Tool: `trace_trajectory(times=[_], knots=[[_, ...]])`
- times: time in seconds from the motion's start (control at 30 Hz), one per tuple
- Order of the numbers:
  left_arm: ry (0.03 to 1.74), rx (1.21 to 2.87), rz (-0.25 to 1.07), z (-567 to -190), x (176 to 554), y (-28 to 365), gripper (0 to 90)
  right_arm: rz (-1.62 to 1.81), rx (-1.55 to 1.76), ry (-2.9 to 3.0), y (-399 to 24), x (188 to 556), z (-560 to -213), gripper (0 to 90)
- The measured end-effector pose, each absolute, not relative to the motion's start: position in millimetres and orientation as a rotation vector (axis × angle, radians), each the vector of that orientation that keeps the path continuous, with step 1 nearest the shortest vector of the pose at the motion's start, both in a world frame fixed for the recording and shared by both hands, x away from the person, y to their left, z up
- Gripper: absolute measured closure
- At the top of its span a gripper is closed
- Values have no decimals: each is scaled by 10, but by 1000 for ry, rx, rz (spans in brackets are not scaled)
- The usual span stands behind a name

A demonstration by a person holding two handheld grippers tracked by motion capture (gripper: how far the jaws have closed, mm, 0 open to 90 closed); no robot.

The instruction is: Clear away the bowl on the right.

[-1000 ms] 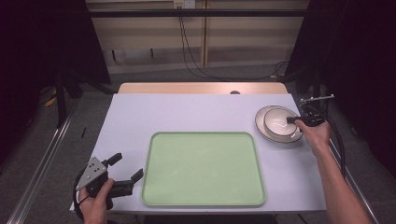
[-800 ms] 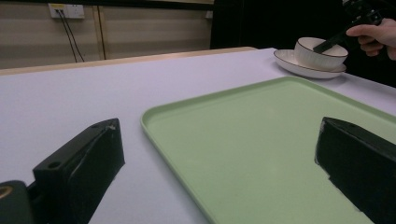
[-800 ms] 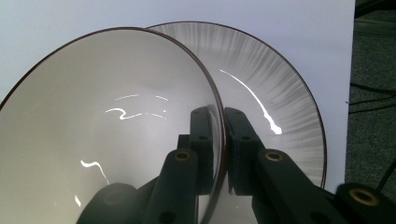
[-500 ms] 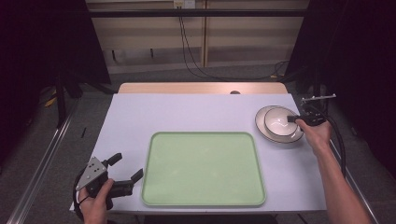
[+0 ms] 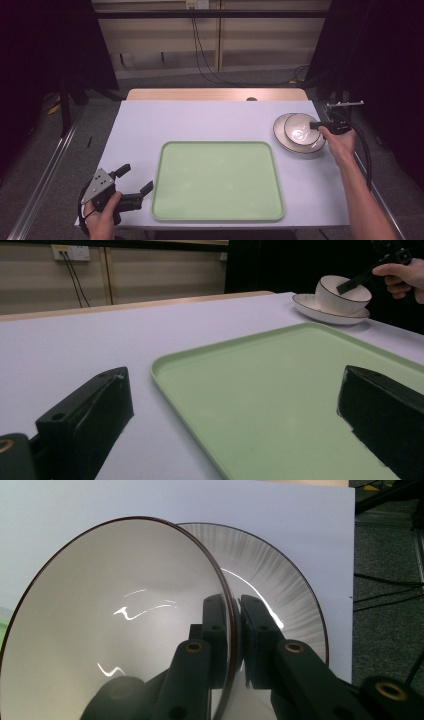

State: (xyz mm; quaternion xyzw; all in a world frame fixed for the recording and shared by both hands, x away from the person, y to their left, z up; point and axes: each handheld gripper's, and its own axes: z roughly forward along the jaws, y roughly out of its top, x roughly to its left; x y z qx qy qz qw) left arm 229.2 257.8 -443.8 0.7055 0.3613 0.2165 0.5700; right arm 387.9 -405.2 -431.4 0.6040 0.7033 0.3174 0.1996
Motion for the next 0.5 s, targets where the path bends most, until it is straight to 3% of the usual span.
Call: trace_trajectory(times=[0.5], knots=[[839,1666,512,-4433,2291,2573,14,948,1684,1943,-4074,3841,-4230,824]])
